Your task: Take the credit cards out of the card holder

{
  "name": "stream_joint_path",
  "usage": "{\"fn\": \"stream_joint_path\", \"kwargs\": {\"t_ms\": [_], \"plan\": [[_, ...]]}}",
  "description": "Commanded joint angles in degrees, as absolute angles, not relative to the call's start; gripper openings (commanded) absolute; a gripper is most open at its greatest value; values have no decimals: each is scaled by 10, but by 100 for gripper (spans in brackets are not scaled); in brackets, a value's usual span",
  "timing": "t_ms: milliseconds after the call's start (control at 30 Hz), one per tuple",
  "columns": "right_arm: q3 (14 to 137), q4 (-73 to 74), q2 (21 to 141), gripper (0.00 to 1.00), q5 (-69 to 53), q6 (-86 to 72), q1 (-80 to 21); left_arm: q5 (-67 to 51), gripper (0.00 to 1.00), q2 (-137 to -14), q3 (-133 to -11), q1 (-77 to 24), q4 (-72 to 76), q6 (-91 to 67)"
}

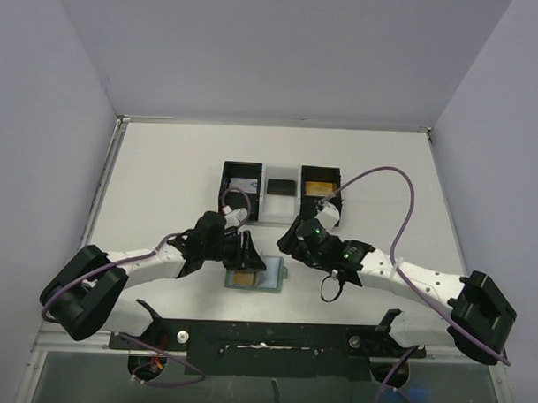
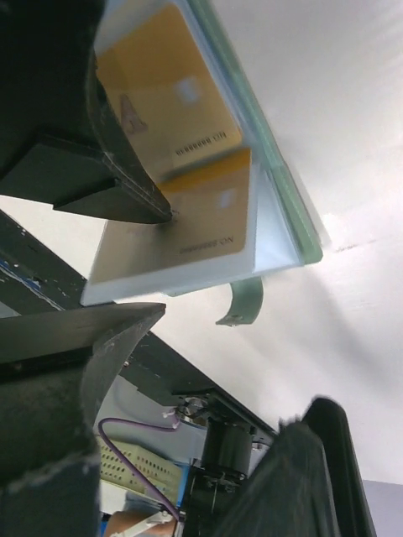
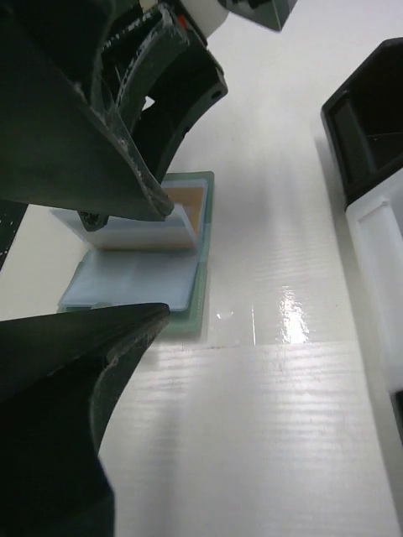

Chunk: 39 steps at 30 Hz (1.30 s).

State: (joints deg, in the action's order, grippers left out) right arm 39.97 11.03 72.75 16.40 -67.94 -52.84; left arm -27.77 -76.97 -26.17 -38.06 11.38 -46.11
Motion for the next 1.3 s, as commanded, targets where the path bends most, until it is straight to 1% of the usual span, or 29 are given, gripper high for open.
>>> {"fn": "stream_joint_path", "kwargs": {"t_ms": [0, 100, 233, 300, 333, 400, 433, 467, 500, 600, 700, 767, 800, 1000, 1200, 1267], "plan": [[394, 162, 663, 48, 240, -700, -521, -283, 42, -802, -316, -395, 94, -448], [368, 128, 640, 50, 215, -691, -519, -228, 46, -758, -301, -380, 83, -447], [339, 69, 634, 40, 164, -672, -524, -155, 50, -673, -287, -365, 40, -443], [325, 30, 638, 35, 147, -673, -534, -157, 50, -660, -280, -355, 40, -440], [319, 13, 641, 34, 144, -674, -541, -176, 50, -665, -272, -357, 68, -441], [320, 13, 653, 33, 153, -685, -552, -223, 49, -710, -270, -365, 122, -455], [328, 25, 658, 32, 160, -691, -557, -242, 42, -738, -288, -366, 120, -451], [333, 33, 663, 32, 166, -694, -561, -240, 37, -753, -314, -367, 84, -443], [336, 34, 666, 32, 165, -693, -565, -218, 36, -751, -331, -370, 53, -437], [336, -11, 684, 31, 135, -671, -570, -155, 37, -682, -304, -369, 60, -439], [353, -29, 723, 25, 114, -663, -572, -141, 40, -638, -281, -353, 43, -447], [371, -18, 748, 19, 110, -663, -575, -147, 40, -629, -267, -351, 38, -446], [377, -15, 759, 18, 113, -664, -576, -158, 40, -628, -255, -351, 55, -452], [378, 16, 804, 16, 118, -715, -577, -236, 40, -676, -252, -357, 111, -453], [323, -31, 855, 15, 102, -758, -577, -296, 41, -733, -220, -359, 196, -473], [324, -25, 867, 15, 99, -765, -578, -302, 41, -762, -228, -359, 184, -462]]}}
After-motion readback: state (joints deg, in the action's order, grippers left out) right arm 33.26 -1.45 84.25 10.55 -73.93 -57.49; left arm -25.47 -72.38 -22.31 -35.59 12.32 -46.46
